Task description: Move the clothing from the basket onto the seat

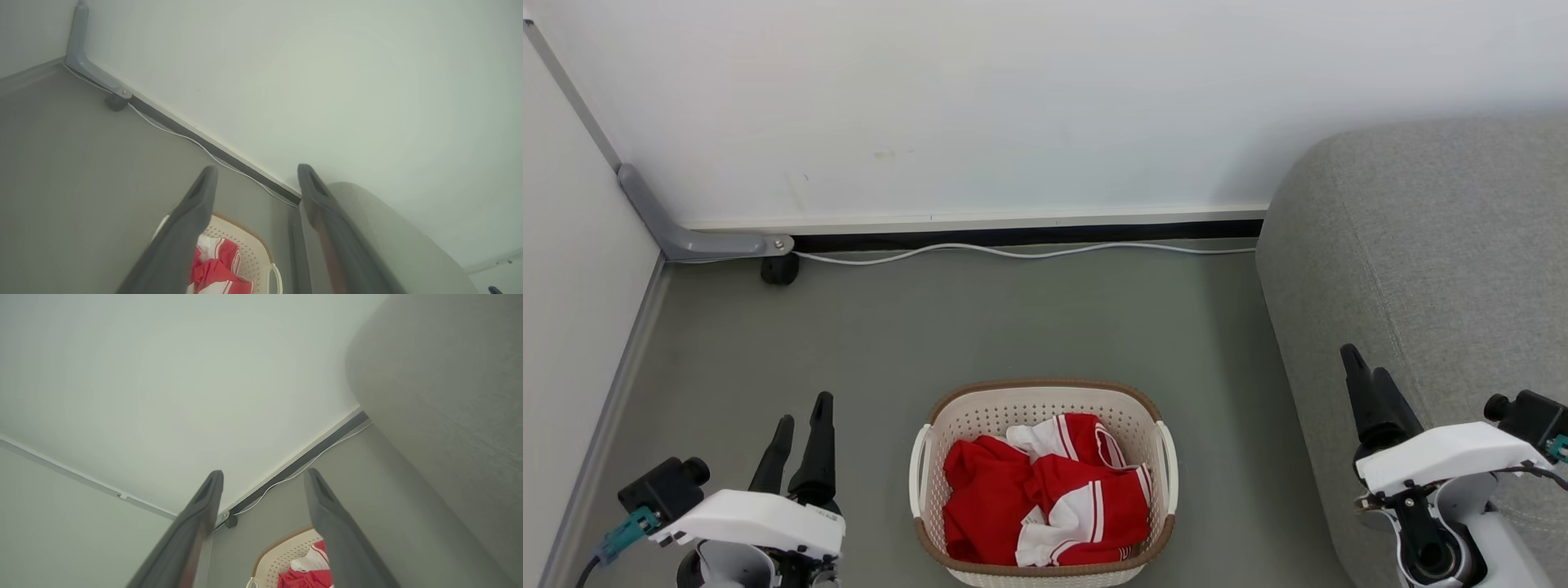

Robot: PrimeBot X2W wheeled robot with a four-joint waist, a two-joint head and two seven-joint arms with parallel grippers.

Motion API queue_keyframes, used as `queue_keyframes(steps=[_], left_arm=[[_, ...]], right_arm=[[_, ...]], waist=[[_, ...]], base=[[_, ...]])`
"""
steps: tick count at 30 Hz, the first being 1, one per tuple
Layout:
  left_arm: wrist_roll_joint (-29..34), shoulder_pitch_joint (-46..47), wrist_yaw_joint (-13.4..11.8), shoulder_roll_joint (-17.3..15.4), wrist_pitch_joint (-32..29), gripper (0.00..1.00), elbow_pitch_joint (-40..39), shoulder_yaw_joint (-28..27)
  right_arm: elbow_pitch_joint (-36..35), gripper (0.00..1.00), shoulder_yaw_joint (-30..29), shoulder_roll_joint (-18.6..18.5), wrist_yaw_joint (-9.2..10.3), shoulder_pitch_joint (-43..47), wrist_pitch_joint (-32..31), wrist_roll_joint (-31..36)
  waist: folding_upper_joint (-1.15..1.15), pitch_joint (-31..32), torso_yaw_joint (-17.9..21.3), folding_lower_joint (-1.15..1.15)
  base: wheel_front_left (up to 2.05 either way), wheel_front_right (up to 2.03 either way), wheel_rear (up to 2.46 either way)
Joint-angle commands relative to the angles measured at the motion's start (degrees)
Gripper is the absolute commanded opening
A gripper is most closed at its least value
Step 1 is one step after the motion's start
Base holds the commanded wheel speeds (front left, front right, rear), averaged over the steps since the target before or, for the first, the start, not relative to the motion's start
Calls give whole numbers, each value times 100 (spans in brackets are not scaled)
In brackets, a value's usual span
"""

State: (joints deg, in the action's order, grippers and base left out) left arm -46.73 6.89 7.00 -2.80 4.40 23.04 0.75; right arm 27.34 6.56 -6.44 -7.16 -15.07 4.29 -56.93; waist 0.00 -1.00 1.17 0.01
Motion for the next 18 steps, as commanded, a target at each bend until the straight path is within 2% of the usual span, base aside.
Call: queue_keyframes(steps=[1, 18], left_arm=[[208, 376, 9, -104, 81, 100, -166, -87], [1565, 565, -98, -149, 367, 100, -124, -33]], right_arm=[[-107, 100, 96, -111, -21, -323, 95, 188], [40, 100, 199, -166, -24, -555, 381, 1420]], waist=[[0, -4, 1, 0], [0, -57, 33, 0]], base=[[0, 0, 0], [0, 0, 0]])
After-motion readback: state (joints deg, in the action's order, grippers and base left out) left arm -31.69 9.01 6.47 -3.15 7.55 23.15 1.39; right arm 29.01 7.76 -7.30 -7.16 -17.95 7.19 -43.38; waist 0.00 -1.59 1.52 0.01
